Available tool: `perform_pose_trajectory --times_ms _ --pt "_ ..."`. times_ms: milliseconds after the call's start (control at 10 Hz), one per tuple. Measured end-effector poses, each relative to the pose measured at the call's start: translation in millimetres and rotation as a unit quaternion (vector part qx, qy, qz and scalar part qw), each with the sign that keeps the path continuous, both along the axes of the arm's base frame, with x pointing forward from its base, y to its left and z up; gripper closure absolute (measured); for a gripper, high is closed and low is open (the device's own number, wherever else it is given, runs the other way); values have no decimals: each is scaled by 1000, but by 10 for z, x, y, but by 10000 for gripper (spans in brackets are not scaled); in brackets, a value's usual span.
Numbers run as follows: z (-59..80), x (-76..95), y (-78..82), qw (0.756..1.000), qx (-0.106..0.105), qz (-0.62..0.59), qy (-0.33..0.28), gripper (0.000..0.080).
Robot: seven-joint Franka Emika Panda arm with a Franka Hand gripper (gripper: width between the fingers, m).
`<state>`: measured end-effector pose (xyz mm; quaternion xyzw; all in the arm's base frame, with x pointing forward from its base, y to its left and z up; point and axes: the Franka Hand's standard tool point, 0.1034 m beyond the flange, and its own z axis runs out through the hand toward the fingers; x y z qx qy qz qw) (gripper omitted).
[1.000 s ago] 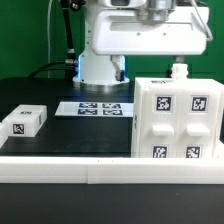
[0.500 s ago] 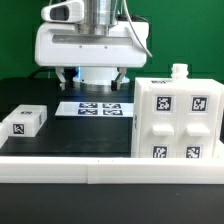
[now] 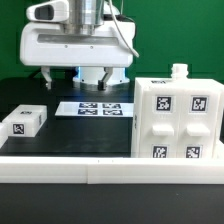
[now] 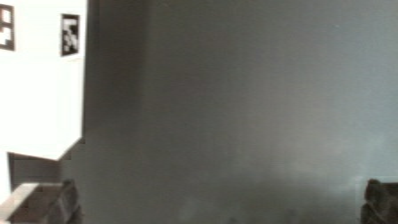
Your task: Assemble cabinet
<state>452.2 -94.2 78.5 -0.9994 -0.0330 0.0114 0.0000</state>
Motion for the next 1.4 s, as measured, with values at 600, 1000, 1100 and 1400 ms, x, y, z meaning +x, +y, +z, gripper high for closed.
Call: perform_pose_trajectory --times_ms 600,1000,1100,1400 --pt "-216 -163 -603 1000 -17 11 5 2" --pt "-362 -239 -849 999 -22 30 12 2" --pt "-379 -248 -844 999 -21 31 14 2" --pt "-460 -295 -841 999 -21 32 21 2"
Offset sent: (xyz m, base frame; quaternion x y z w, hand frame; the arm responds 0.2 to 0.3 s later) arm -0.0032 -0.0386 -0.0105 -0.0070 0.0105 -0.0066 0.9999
